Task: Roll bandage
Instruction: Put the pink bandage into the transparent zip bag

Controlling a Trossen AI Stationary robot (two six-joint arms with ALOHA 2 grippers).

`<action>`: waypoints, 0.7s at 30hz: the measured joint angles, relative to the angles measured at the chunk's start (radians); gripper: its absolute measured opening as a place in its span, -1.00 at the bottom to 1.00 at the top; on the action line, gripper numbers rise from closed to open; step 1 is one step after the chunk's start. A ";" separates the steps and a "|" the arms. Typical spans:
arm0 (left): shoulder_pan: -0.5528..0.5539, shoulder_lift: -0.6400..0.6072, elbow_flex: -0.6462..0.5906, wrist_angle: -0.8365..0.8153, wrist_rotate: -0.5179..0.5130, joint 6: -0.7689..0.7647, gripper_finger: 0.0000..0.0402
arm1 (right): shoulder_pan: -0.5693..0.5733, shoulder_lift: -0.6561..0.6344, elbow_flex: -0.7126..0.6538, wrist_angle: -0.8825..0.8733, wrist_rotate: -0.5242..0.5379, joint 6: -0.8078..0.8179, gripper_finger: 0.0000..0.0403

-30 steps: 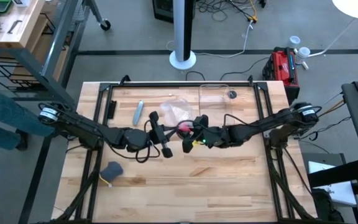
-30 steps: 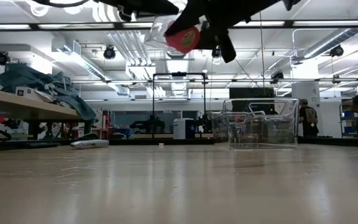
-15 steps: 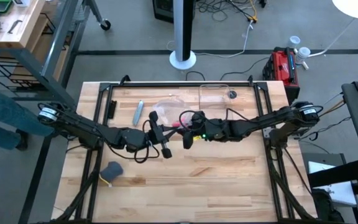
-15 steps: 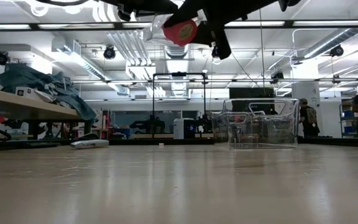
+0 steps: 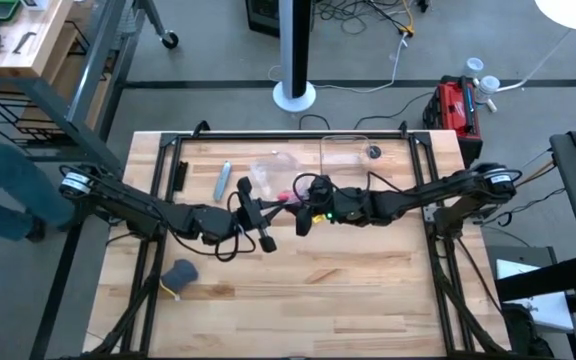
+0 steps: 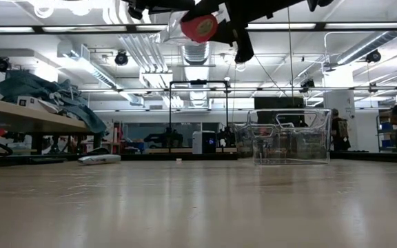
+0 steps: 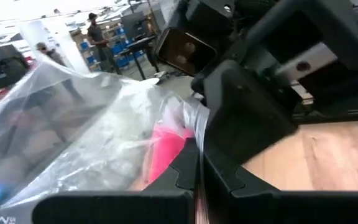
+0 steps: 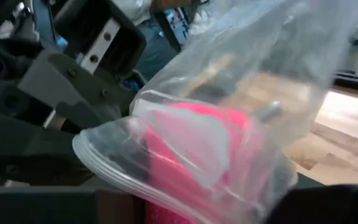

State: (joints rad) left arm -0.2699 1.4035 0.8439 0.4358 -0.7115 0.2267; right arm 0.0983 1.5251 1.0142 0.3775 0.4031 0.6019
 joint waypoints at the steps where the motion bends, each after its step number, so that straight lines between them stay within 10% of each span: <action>1: 0.000 -0.001 0.000 0.000 0.013 -0.001 -1.00 | 0.000 -0.005 0.000 0.000 0.002 0.004 -0.22; 17: 0.031 0.007 -0.008 0.137 0.082 -0.177 -1.00 | 0.010 0.002 0.235 -0.361 0.121 -0.134 -0.22; 21: 0.031 0.007 -0.008 0.184 0.082 -0.205 -1.00 | 0.011 0.002 0.304 -0.503 0.122 -0.135 0.25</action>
State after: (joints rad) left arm -0.2394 1.4101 0.8356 0.6194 -0.6292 0.0214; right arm 0.1097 1.5269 1.3184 -0.1259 0.5251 0.4673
